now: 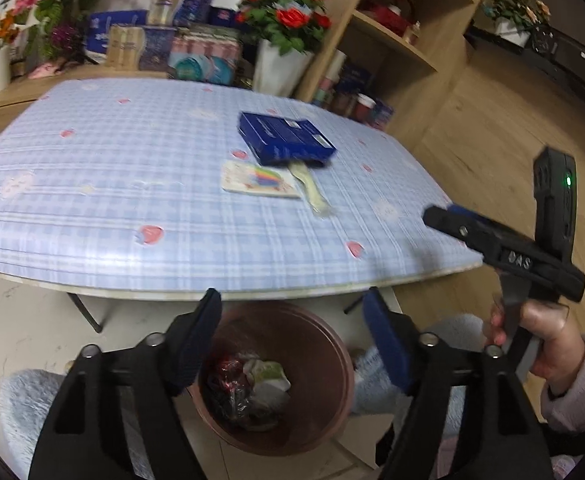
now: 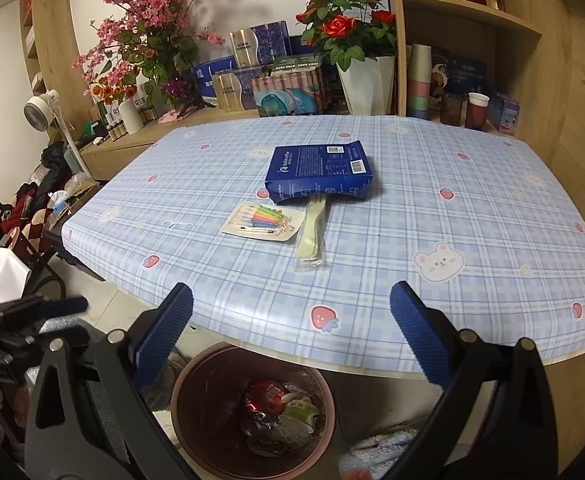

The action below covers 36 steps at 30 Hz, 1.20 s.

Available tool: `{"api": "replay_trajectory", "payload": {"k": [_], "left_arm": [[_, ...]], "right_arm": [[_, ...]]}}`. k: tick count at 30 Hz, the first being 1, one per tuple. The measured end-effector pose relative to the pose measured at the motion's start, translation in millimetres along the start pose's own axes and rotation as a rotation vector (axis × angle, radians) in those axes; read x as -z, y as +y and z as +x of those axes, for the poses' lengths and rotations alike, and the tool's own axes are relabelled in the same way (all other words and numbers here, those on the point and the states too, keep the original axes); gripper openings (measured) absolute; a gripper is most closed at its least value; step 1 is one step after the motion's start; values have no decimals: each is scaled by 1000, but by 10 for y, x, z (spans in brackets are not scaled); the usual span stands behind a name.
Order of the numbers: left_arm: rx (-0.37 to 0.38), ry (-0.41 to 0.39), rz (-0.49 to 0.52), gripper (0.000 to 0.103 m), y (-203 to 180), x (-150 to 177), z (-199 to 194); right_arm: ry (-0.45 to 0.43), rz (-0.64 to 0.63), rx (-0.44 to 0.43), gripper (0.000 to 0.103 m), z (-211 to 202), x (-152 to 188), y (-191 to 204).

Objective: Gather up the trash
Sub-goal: 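Move both tools back over the table toward the fork and candle card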

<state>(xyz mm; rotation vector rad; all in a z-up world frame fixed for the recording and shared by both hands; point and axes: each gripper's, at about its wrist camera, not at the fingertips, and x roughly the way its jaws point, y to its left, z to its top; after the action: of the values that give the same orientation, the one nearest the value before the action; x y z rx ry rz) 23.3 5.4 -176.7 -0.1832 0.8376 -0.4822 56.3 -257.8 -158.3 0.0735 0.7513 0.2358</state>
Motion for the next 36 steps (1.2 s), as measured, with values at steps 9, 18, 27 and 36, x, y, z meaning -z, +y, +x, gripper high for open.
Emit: {"api": "replay_trajectory", "payload": {"k": [9,18,27,36], "left_arm": [[-89,-65,-52,83,309,-312,-25],[-129,-153,-59,93,409,-602,-65],[-138,-138,-75,93,577,-689,44],[-162,-107,-63,93,689,-777,277]], "right_arm": [[-33,5,-2,97,-12,-86,-114],[-27,55,11,98,97,-176,-308],[42,66,28,98,389,-170,-388],[129,34,76,97,836,-215,-495]]}}
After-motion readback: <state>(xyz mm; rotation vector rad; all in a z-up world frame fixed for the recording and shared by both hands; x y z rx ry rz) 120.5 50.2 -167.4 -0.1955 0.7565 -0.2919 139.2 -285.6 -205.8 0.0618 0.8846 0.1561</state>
